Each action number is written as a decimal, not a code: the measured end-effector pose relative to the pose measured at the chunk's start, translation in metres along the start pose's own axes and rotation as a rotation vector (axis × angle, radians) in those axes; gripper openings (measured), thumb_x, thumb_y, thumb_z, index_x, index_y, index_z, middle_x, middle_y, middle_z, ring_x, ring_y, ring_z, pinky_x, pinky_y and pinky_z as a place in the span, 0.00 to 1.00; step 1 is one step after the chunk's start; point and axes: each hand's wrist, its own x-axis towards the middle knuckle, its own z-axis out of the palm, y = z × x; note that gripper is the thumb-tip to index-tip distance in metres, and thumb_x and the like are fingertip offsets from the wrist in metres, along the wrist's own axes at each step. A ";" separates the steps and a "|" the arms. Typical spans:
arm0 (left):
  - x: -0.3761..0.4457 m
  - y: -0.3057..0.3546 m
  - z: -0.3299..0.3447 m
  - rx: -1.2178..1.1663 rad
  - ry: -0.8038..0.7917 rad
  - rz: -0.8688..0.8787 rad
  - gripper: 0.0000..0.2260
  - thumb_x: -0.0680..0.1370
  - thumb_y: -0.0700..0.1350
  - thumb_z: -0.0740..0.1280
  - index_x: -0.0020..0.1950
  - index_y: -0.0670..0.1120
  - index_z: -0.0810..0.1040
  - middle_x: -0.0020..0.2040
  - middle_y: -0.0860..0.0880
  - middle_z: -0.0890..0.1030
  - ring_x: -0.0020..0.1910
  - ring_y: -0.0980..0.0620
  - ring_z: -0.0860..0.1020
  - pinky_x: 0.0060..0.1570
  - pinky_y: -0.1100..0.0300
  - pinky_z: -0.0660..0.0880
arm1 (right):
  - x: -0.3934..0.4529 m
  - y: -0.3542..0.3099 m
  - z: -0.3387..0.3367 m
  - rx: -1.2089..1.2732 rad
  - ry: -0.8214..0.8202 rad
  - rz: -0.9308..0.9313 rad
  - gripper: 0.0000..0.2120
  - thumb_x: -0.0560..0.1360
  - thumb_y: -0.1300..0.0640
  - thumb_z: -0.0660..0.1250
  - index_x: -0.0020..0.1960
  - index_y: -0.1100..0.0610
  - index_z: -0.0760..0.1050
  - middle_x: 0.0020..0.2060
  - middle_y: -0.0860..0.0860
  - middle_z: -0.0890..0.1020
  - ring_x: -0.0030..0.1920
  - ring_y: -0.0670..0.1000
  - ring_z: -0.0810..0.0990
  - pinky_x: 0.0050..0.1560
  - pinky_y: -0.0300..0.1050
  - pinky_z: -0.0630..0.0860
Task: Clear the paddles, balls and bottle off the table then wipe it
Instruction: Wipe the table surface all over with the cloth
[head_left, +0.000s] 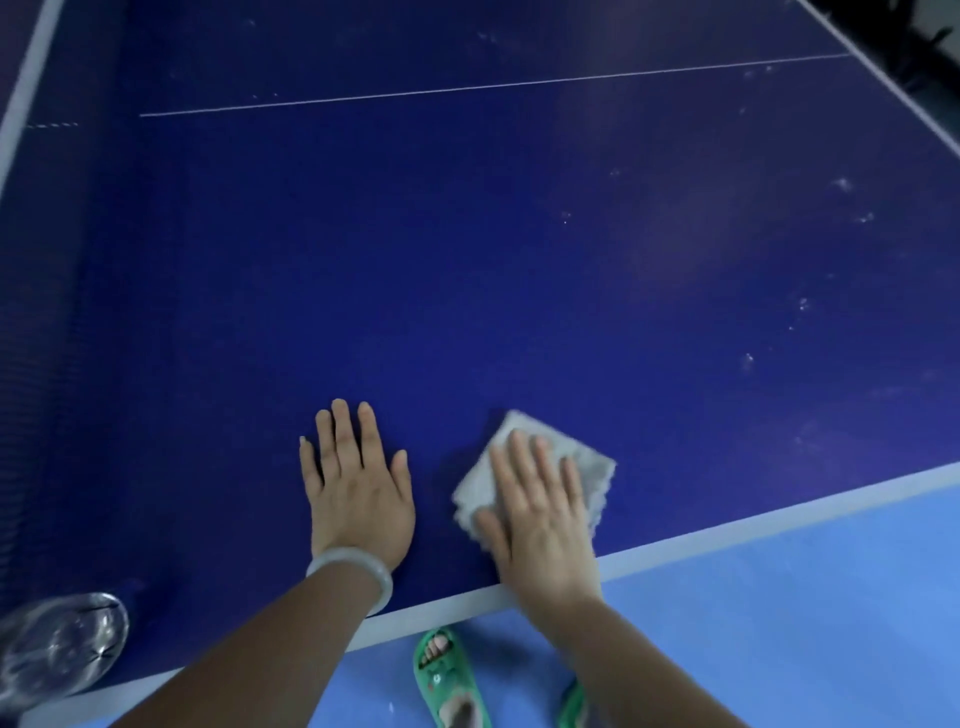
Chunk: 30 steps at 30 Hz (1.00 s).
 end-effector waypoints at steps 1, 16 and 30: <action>0.000 0.001 0.000 -0.003 -0.004 0.000 0.29 0.82 0.54 0.43 0.80 0.41 0.51 0.80 0.40 0.51 0.79 0.42 0.48 0.77 0.43 0.46 | -0.008 0.003 0.001 -0.013 -0.041 -0.106 0.28 0.82 0.43 0.49 0.79 0.53 0.58 0.79 0.50 0.57 0.79 0.53 0.52 0.76 0.56 0.50; -0.002 0.051 -0.007 -0.219 0.048 0.051 0.22 0.83 0.40 0.56 0.76 0.37 0.62 0.78 0.38 0.57 0.78 0.40 0.52 0.77 0.45 0.47 | 0.014 0.151 -0.041 -0.078 -0.023 0.175 0.32 0.80 0.38 0.39 0.80 0.50 0.47 0.79 0.47 0.47 0.79 0.50 0.41 0.77 0.52 0.38; 0.000 0.247 0.021 -0.050 -0.018 -0.166 0.31 0.81 0.57 0.40 0.79 0.41 0.43 0.79 0.35 0.45 0.78 0.38 0.43 0.76 0.41 0.42 | -0.018 0.288 -0.070 -0.114 -0.004 -0.062 0.27 0.81 0.46 0.49 0.78 0.53 0.60 0.77 0.50 0.60 0.77 0.54 0.59 0.75 0.57 0.55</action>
